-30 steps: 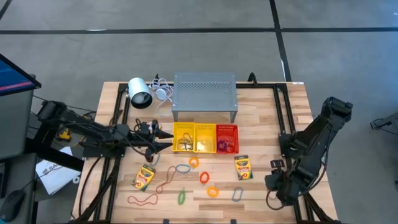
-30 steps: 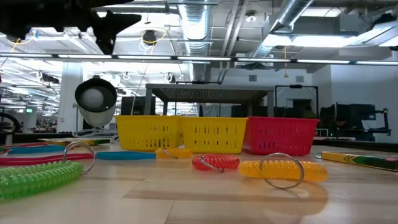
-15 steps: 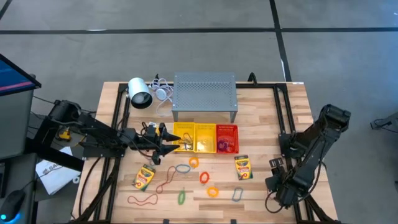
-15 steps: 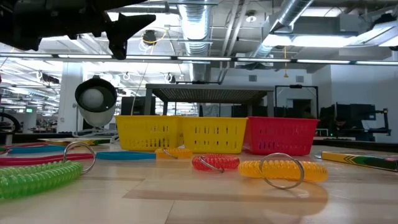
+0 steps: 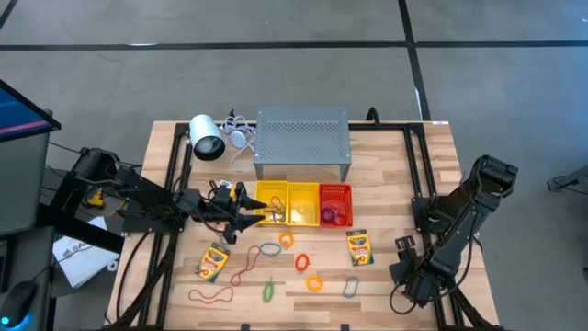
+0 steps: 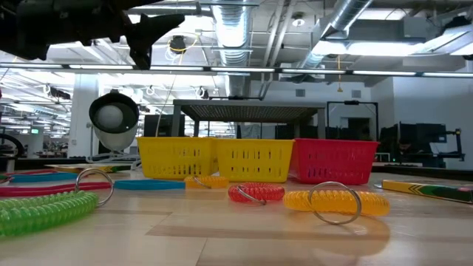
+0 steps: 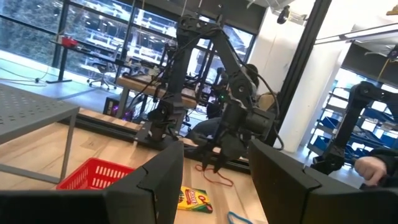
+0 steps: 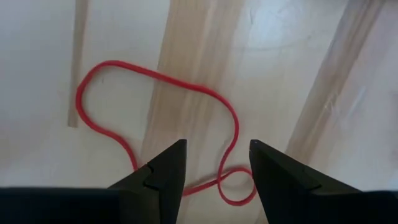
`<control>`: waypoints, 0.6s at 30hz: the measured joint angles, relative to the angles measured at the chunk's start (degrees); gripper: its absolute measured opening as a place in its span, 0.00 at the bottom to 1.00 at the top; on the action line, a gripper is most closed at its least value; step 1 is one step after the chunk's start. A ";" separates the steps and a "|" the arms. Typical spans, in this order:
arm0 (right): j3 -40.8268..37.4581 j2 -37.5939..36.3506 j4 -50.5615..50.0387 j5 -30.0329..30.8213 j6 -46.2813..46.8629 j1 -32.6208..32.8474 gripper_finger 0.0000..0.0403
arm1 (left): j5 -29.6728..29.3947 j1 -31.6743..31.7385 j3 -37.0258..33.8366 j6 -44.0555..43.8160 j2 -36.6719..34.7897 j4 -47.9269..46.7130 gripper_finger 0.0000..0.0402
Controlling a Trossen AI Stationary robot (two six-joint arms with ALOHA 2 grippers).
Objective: Pick & Place Office Desk Supplies
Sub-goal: Put the red rubber band into the left yellow basket
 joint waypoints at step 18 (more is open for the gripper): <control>-0.12 1.95 1.90 0.48 -1.23 -3.20 0.37 | 0.15 0.00 0.01 -0.18 0.00 -0.02 0.44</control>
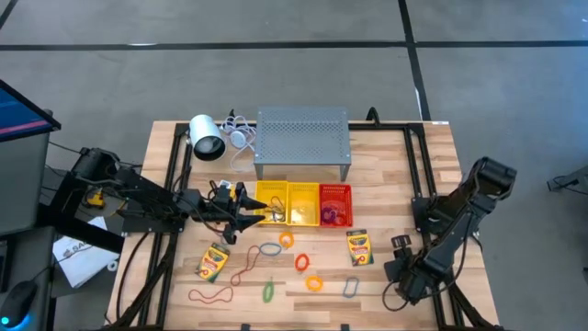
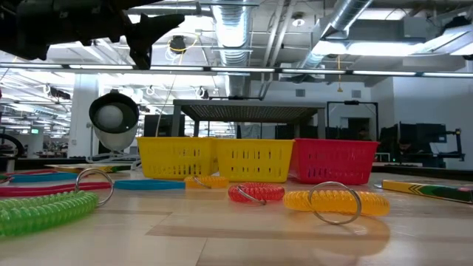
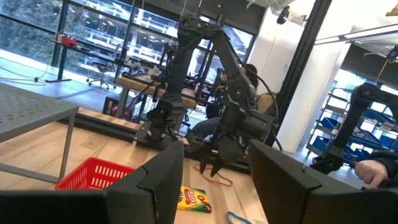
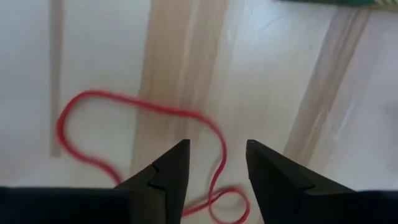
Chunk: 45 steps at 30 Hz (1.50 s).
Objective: Pick & Place Office Desk Supplies
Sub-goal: Put the red rubber band into the left yellow basket
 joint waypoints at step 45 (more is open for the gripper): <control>0.00 1.04 2.07 -5.27 -7.59 -4.14 0.27 | 2.83 -0.73 0.02 -1.40 0.00 -0.07 0.44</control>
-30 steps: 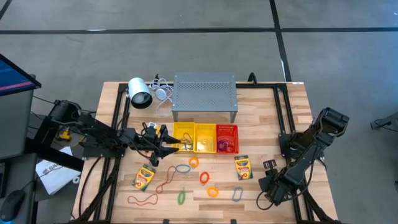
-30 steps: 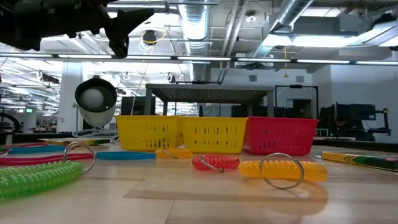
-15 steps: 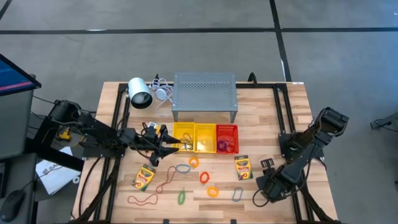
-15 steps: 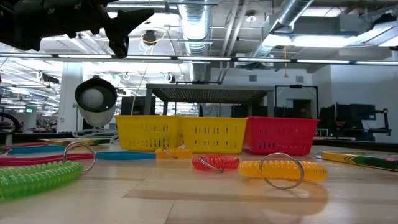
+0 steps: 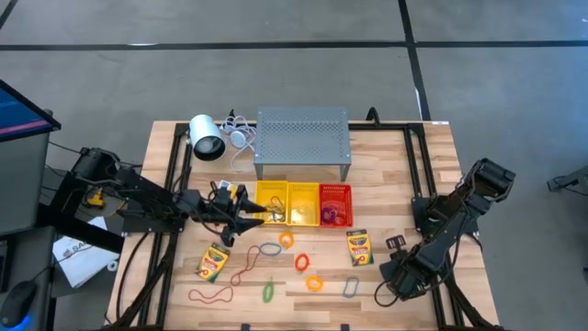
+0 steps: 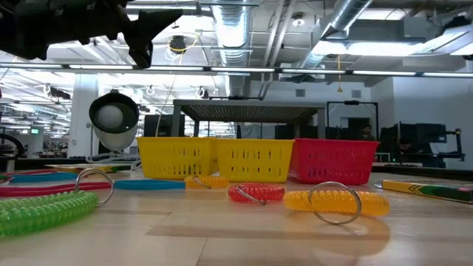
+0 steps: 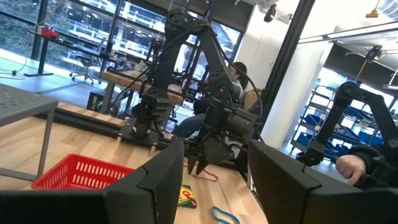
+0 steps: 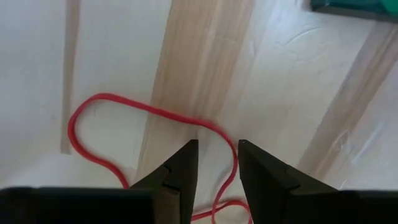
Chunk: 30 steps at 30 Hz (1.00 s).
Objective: Pick & Place Office Desk Supplies
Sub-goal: Put the red rubber band into the left yellow basket
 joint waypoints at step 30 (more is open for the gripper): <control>0.00 0.02 -0.50 -0.44 0.15 -0.06 0.01 | -0.02 -0.78 0.00 0.00 0.00 0.00 0.44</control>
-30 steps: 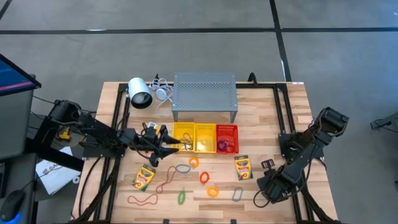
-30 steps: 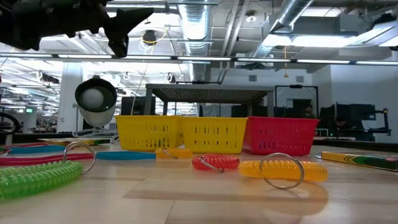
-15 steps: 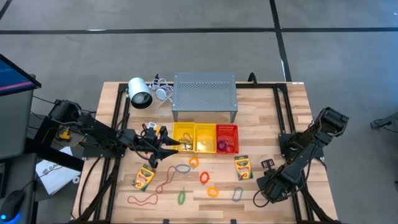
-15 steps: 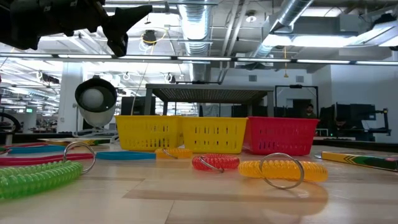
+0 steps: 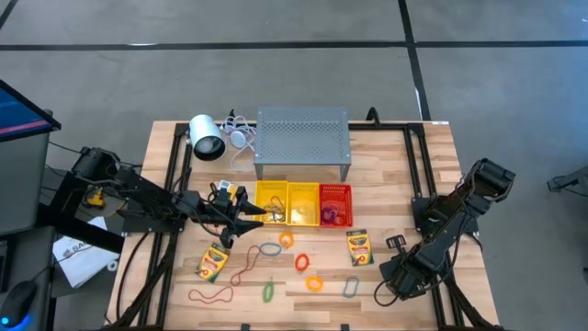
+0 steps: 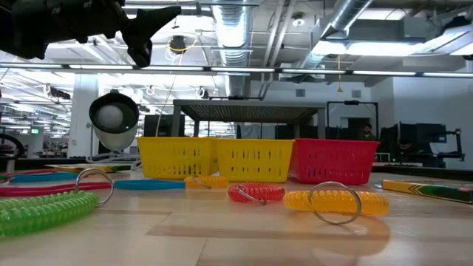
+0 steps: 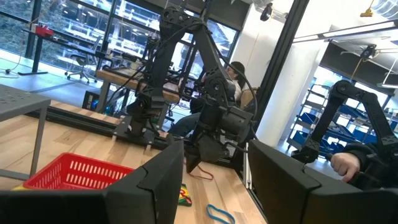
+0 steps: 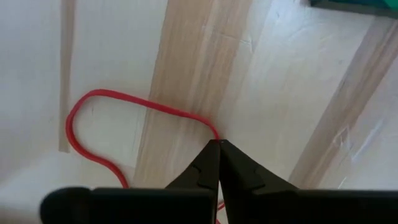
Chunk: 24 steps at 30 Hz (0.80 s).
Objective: Pick & Place Office Desk Supplies
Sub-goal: Put the red rubber band into the left yellow basket
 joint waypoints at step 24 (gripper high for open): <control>8.63 -0.13 -12.17 0.69 1.94 -0.11 0.00 | -0.02 0.00 0.00 0.00 0.00 -0.02 0.44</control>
